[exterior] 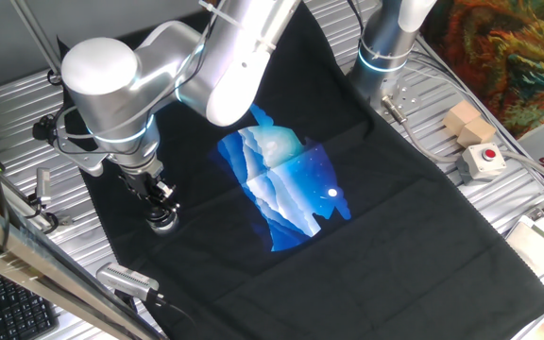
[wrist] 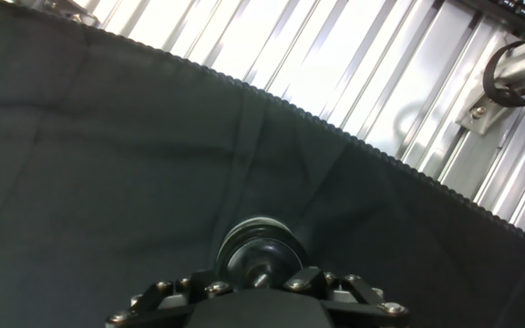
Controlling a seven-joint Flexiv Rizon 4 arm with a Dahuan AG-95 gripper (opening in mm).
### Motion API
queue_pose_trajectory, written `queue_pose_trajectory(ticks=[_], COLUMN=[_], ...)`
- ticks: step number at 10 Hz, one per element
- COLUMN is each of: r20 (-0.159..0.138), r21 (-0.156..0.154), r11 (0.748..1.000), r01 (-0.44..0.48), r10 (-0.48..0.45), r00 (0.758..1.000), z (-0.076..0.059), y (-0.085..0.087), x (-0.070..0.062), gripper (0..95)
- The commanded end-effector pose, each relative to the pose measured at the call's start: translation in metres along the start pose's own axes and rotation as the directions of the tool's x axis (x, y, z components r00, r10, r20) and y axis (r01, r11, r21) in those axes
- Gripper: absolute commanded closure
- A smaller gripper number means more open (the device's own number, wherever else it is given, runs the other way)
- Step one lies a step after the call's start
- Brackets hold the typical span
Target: Screw the lid onto the jar
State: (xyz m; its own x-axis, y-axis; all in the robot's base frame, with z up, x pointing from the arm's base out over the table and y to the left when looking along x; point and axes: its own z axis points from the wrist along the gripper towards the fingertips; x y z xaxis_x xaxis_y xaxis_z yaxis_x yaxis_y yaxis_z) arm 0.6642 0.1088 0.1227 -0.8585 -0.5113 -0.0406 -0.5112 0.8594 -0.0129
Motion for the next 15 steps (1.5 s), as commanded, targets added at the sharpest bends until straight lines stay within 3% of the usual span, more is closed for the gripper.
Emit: queue_pose_trajectory(ticks=[1,11,12,15], r20=[0.001,-0.004,-0.005,-0.007], r21=[-0.001,-0.003,-0.002,-0.003], r11=[1.000,1.000,1.000,1.000], r01=[-0.001,-0.011,-0.011,-0.016], r10=[0.001,0.011,0.011,0.016], r00=[1.000,1.000,1.000,1.000], z=[0.0004,0.0007,0.0008,0.0008], y=[-0.0002,-0.0001,-0.0001,-0.0001], x=[-0.0017,-0.0019,-0.0019,-0.0019], gripper=[38.0,38.0,57.0,57.0])
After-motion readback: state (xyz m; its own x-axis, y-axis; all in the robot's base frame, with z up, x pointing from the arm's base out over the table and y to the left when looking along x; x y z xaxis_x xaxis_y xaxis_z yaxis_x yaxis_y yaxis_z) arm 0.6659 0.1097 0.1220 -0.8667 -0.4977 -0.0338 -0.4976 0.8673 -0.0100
